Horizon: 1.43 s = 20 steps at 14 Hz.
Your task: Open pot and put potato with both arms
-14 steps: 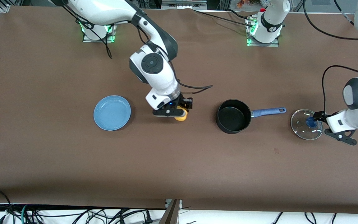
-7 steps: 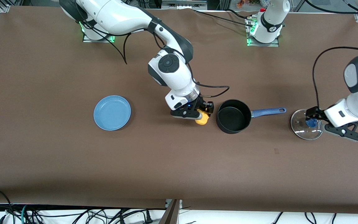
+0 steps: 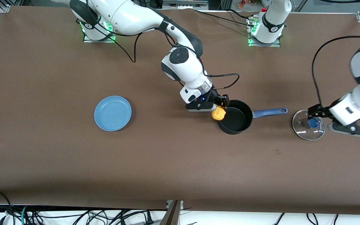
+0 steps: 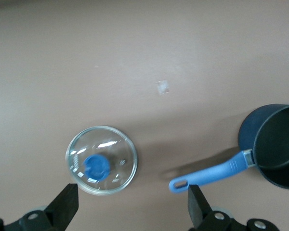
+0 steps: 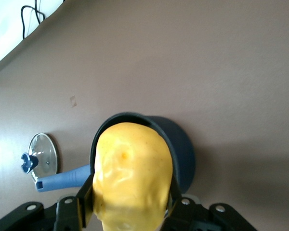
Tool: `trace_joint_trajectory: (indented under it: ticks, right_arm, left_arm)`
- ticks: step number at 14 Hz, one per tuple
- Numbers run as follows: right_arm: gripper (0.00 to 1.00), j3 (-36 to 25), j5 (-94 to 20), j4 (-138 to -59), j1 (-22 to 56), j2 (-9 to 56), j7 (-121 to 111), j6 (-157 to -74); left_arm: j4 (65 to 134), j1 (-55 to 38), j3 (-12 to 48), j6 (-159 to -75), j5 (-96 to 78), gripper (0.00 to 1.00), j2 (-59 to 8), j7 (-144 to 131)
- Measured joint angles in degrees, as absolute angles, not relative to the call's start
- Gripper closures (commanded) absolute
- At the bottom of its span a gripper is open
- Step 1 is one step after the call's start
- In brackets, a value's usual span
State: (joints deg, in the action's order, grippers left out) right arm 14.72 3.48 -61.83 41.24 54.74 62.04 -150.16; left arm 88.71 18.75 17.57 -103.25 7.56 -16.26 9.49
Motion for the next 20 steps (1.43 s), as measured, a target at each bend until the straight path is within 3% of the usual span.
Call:
trace_joint_trajectory:
  ticks: [2,4,13,15,16,17,18,20]
  right_arm:
    - [0.81,14.7,3.5,-61.8,42.7,56.4,62.5,-153.9]
    - [0.81,14.7,3.5,-61.8,43.8,58.4,62.5,-157.2]
    - [0.80,14.7,3.5,-57.7,44.4,61.8,62.4,-160.5]
    - [0.73,14.7,3.5,-56.3,44.7,62.8,62.4,-160.7]
    - [0.66,14.7,3.5,-56.0,44.7,63.1,62.4,-161.3]
    - [0.21,14.7,3.5,-55.7,44.8,63.3,62.4,-162.1]
    - [0.00,14.7,3.5,-55.6,44.8,63.6,62.4,-162.9]
    - [0.00,14.7,3.5,-55.6,45.1,64.1,62.4,-164.5]
  left_arm:
    - [80.6,19.2,17.5,-94.2,7.4,0.00,-14.7,9.5]
    - [77.2,19.2,17.9,-90.3,5.3,0.00,-13.3,9.3]
    - [76.9,18.4,21.3,-89.8,4.2,0.00,-13.7,7.2]
    - [76.9,18.4,21.4,-89.6,4.2,0.00,-13.3,7.1]
    - [77.0,18.1,21.3,-89.3,4.1,0.00,-12.8,6.9]
    - [77.3,17.3,21.0,-89.0,4.1,0.00,-12.2,6.4]
    - [78.2,15.9,20.1,-89.1,4.1,0.00,-11.3,5.2]
    - [80.9,10.6,15.5,-89.9,4.1,0.00,-9.3,2.6]
